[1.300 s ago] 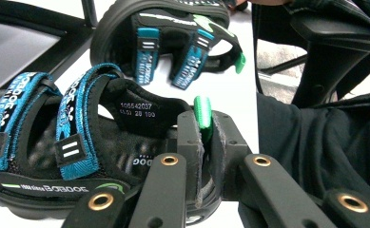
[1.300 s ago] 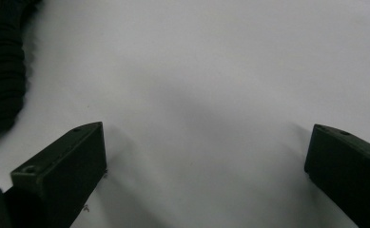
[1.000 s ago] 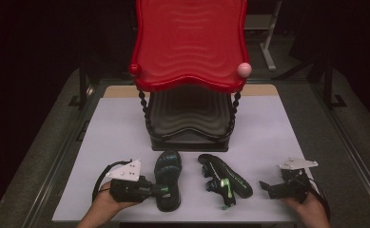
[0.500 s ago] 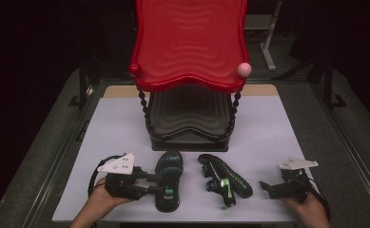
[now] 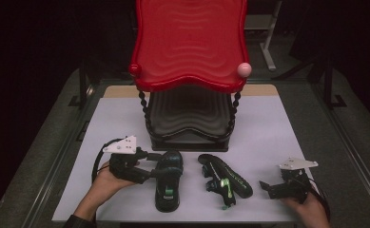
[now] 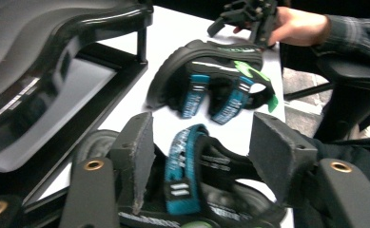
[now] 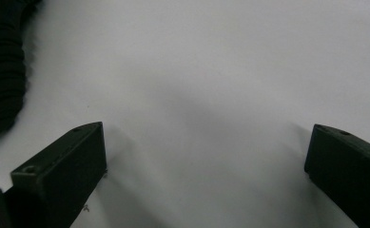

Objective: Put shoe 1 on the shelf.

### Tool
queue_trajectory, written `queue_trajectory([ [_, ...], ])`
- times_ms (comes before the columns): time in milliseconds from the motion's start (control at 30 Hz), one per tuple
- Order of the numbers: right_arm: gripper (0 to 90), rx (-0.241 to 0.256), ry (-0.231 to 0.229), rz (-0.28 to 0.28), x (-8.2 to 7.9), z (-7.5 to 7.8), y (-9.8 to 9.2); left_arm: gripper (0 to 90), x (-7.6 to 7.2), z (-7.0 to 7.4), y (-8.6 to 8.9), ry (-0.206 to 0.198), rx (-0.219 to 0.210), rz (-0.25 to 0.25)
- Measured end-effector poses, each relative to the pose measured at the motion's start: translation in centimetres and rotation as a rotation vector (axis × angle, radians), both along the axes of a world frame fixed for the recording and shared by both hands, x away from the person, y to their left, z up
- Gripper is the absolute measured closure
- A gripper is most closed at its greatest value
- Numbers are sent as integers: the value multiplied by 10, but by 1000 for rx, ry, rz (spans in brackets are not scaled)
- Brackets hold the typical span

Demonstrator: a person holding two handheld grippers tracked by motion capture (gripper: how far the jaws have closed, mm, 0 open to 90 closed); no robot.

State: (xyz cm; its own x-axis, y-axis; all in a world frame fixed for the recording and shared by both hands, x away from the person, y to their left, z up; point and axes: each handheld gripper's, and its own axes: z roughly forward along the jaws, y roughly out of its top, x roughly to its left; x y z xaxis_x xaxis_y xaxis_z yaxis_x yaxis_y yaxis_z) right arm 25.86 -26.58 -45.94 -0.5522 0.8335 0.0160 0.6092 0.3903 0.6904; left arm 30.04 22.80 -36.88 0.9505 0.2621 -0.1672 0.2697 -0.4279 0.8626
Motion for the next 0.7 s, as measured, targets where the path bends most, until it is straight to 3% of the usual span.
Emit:
queue_trajectory([
  [133, 0, 0, 0, 0, 0, 0, 0, 351, 10, -8, -10, 11, 19, 15],
  [333, 0, 0, 0, 0, 0, 0, 0, 335, 18, -20, -20, 28, 12, 4],
  [533, 0, 0, 0, 0, 0, 0, 0, 356, 17, -33, -24, 34, -4, -22],
  [700, 0, 1, 0, 0, 0, 0, 0, 439, 16, -46, -21, 51, -8, -35],
])
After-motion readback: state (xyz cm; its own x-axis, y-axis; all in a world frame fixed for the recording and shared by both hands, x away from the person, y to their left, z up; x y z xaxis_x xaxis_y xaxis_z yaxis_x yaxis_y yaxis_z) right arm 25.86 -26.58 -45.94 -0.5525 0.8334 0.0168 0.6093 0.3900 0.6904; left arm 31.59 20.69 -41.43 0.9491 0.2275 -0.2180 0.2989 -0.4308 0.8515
